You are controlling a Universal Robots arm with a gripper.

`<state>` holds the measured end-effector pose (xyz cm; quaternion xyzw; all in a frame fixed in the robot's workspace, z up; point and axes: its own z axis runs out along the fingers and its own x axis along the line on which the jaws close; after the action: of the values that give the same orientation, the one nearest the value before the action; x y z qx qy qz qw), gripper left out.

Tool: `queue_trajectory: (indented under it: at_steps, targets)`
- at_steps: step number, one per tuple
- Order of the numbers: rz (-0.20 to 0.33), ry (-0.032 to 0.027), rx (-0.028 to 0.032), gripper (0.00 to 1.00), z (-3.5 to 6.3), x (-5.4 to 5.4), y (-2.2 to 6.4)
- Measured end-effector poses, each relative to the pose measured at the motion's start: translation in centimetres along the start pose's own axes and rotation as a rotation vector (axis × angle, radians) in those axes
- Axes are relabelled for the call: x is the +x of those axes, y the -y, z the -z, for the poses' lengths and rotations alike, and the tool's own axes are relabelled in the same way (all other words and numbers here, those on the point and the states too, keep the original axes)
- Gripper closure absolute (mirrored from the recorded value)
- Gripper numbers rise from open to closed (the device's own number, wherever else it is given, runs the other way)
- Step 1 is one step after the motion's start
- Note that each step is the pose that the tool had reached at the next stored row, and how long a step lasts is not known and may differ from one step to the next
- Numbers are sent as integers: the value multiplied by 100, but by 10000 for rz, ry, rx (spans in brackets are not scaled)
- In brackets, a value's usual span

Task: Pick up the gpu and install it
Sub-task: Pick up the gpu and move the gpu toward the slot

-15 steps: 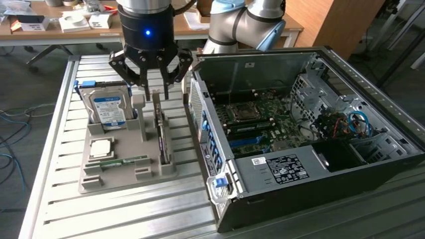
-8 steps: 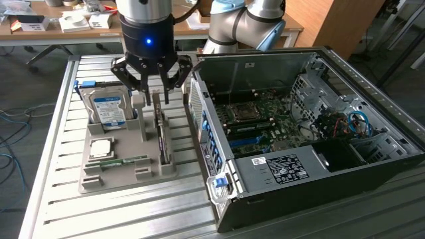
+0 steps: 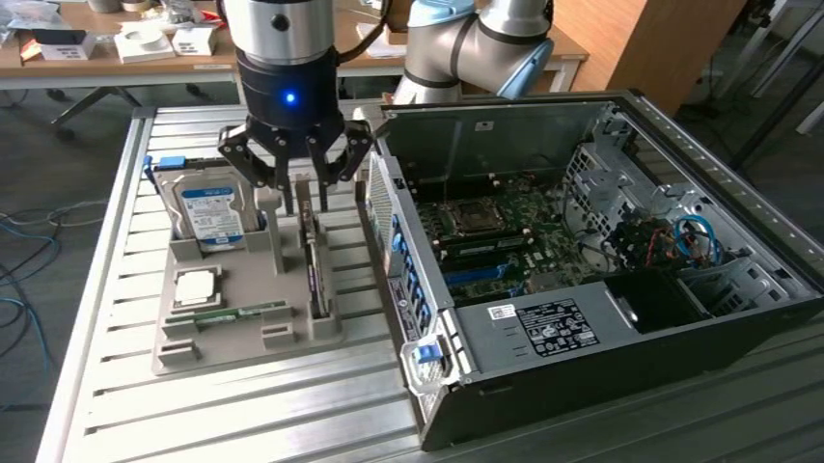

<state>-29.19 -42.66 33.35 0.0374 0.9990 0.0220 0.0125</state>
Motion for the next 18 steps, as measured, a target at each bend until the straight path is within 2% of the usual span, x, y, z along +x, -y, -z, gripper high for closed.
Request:
queue_trajectory:
  at_steps: [8,18]
  targets:
    - [0,1,0,58,-115,3,5]
    - [0,0,0,58,-201,5,9]
